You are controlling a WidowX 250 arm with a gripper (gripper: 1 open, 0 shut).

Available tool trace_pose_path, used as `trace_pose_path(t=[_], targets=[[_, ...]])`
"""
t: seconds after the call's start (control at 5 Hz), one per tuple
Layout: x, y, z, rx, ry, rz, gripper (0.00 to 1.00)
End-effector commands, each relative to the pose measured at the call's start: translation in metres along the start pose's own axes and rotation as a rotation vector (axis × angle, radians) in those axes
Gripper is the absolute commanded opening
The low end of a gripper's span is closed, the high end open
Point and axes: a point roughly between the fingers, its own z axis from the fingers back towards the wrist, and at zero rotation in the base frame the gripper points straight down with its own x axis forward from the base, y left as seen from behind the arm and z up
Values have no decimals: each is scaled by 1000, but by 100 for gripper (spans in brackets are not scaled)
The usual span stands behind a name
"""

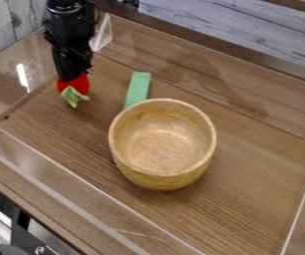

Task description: Move the red object to the left side of the table

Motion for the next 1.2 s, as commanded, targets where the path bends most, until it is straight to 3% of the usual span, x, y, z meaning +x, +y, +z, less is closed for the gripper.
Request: trace_pose_path(t=[0.0,0.4,1.0], targets=[[7,18,8,21,-43,-42,100],[1,11,3,-8,-17,86,100],[18,8,27,-57,-29,138,100]])
